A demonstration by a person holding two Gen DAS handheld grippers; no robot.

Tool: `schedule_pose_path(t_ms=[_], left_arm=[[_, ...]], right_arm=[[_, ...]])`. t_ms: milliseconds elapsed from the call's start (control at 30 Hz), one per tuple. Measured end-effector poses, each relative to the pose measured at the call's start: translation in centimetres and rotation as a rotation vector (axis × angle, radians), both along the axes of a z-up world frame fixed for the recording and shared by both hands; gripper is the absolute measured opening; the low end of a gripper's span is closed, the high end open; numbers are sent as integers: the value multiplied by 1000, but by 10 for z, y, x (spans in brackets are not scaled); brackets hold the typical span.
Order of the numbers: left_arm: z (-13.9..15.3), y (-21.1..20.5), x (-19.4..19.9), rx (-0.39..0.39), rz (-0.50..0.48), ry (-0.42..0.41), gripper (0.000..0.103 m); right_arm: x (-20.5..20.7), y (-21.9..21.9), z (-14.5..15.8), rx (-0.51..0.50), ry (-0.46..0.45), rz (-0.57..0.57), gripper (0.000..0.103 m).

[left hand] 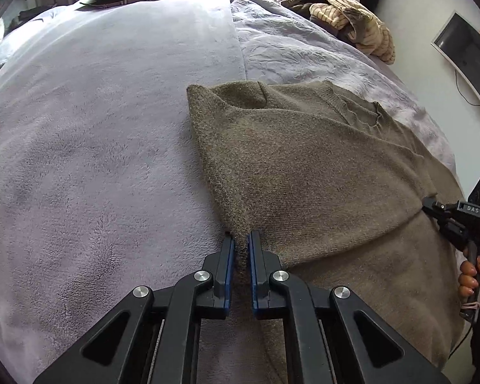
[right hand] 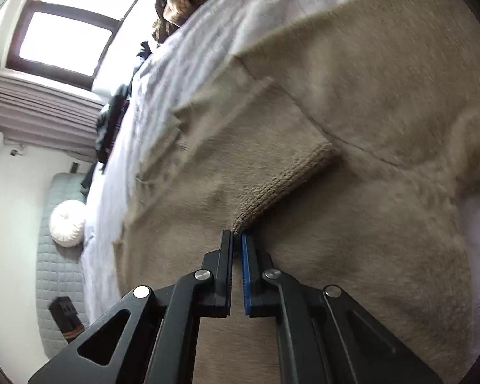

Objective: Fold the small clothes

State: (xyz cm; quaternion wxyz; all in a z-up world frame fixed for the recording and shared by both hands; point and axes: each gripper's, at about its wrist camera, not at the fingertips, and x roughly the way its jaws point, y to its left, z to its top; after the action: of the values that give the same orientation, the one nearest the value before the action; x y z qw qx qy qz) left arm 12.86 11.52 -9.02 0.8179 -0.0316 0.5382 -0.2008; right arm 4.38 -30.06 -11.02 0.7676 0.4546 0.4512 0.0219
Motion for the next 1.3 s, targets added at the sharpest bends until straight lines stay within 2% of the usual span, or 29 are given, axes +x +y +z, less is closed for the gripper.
schedule_pose_path(t_ms=[100,233,300,533,667,700,767,800,867,900,933,967,1033,1100,1300], left_arm=[[6,5,-6,2,11,-20,10],[13,7,-17,52,21,-61,10],[16,9,-21,58,39,-63,10],[36,-1,-53,100,70,-110,10],[47,-6,-72,92,94,-121,10],[48,-8,-76,97,101,-123,10],[49,-12,-86,114,111,-125,10],[48,-15,-91,125,110,-125,10],[47,-20,-101,146,102,-118,11],[46,-23,-105,155,98,-114,31],[46,-25,-111,163,98,-117,84],[48,-26,-118,173,111,-141,103],[55,-31,-132,197,115,-208,102],[56,-37,-139,211,105,-212,102],[56,-54,-153,190,97,-190,102]], right_arm=[[-6,-4,4,-3,1,3,6],[-21,-7,18,-73,-4,38,7],[-32,-12,21,-57,-6,33,10],[-71,-13,27,-15,-14,35,10],[-90,-10,31,-7,-20,44,10],[-95,-9,33,-7,-23,43,15],[-106,-8,37,-9,-30,42,40],[-110,-8,39,-10,-35,43,58],[-118,-6,43,-20,-42,52,61],[-123,-5,45,-24,-45,58,61],[-126,-4,47,-26,-47,60,61],[-131,-4,49,-27,-50,62,61],[-138,-5,51,-28,-54,60,61],[-147,-7,52,-33,-57,55,61],[-170,-17,51,-33,-62,35,63]])
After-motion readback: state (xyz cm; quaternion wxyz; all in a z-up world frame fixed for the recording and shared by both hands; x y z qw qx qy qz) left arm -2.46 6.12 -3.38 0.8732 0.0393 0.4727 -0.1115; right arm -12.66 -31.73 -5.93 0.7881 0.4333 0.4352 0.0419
